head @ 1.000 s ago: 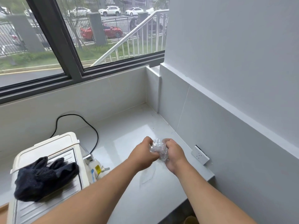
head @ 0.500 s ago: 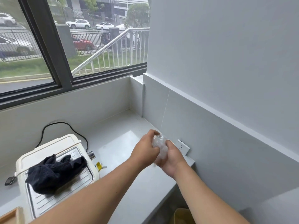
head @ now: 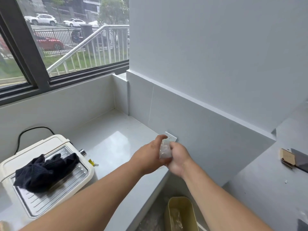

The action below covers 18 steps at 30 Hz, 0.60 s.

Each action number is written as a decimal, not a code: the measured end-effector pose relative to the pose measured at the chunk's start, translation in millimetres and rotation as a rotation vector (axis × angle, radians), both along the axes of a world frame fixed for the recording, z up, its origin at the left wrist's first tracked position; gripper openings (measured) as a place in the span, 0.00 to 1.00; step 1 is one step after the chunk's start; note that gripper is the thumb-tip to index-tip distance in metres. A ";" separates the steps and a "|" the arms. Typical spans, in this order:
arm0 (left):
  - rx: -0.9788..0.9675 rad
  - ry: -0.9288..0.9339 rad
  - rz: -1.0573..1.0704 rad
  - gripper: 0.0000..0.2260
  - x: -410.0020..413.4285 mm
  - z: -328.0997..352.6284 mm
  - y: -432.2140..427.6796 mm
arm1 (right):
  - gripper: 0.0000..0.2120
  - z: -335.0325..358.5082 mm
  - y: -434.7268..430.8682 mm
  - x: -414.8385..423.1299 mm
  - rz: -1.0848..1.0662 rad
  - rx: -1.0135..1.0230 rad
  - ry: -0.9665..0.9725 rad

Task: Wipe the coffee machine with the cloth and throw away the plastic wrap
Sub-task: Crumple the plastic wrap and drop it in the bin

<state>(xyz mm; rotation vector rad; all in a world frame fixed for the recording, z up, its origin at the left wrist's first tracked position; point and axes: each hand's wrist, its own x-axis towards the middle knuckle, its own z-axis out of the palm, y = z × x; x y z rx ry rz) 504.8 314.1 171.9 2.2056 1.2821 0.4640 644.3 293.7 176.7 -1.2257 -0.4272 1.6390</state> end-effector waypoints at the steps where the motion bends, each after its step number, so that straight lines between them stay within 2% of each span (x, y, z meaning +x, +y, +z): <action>1: 0.013 0.011 0.025 0.29 2.9 -2.1 0.6 | 0.16 1.7 -3.8 4.1 0.022 0.016 0.033; 4: -0.002 0.006 0.125 0.23 14.3 -10.6 3.7 | 0.19 2.9 -15.7 16.2 0.154 0.077 0.013; 7: 0.042 -0.047 0.111 0.15 32.8 -23.5 4.9 | 0.23 -6.4 -21.2 29.2 0.179 0.070 -0.230; 9: 0.030 -0.084 0.095 0.12 47.6 -33.9 3.8 | 0.27 -15.0 -21.5 46.3 0.169 0.041 -0.283; 12: 0.012 -0.081 0.078 0.12 69.1 -52.0 2.8 | 0.28 -32.4 -21.3 76.5 0.123 0.013 -0.278; 18: -0.051 0.057 0.000 0.20 109.7 -100.4 9.4 | 0.17 -89.3 -18.4 121.2 0.096 0.042 -0.546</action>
